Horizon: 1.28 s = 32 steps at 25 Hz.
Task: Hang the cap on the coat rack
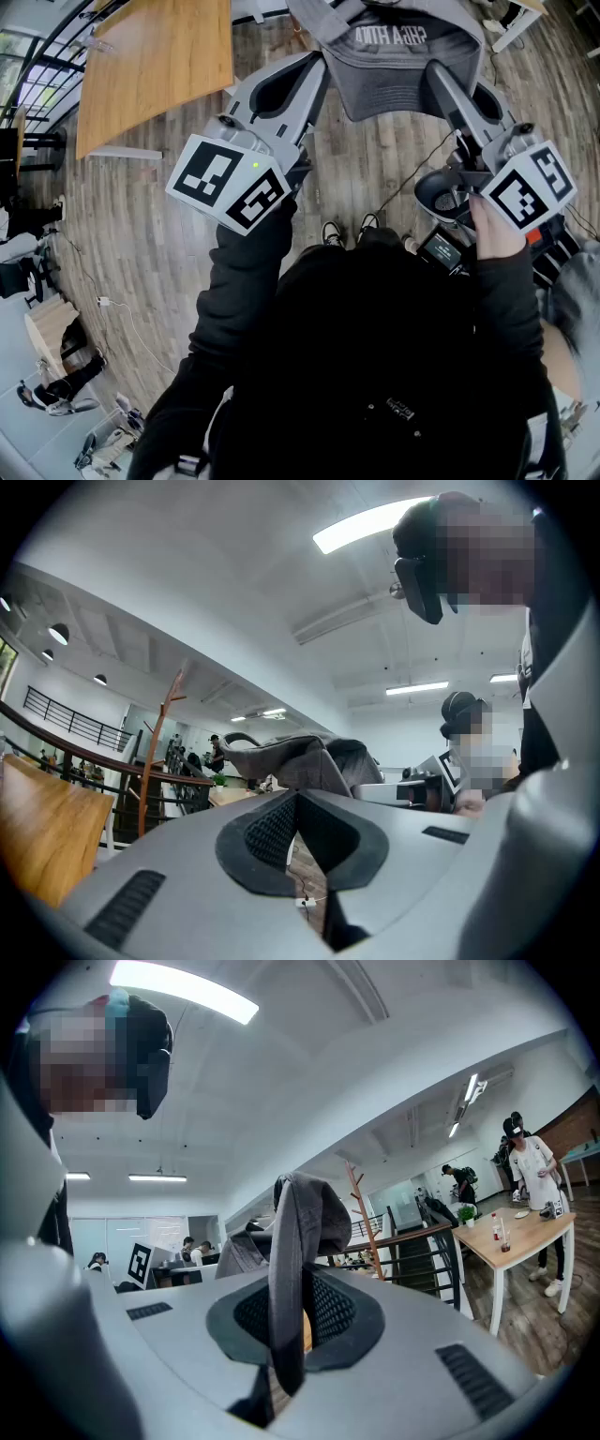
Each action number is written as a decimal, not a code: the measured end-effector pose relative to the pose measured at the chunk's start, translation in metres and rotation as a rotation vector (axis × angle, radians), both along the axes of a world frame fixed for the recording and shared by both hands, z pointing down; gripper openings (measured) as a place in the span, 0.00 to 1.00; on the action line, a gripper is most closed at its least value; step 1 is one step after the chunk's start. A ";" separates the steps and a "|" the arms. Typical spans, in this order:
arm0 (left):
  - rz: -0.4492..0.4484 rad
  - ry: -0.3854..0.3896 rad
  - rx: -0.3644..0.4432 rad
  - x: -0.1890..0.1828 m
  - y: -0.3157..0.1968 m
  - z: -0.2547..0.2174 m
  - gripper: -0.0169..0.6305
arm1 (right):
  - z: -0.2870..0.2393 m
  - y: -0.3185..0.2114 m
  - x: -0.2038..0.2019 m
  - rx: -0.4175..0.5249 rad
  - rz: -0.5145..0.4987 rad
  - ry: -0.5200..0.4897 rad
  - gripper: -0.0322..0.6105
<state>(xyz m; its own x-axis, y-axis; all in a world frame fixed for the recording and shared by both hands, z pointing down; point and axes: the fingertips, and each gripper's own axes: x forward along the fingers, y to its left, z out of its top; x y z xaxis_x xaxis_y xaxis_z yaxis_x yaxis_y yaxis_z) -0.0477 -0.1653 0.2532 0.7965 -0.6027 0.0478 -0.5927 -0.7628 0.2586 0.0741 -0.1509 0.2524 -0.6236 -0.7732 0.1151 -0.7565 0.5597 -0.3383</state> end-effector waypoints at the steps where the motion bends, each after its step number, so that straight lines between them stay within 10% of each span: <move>1: -0.001 0.000 0.003 0.000 0.000 -0.002 0.03 | -0.001 -0.001 0.000 0.000 -0.004 -0.001 0.11; 32: -0.006 -0.017 0.014 0.004 0.003 -0.024 0.03 | -0.014 -0.003 -0.002 -0.029 -0.098 -0.032 0.11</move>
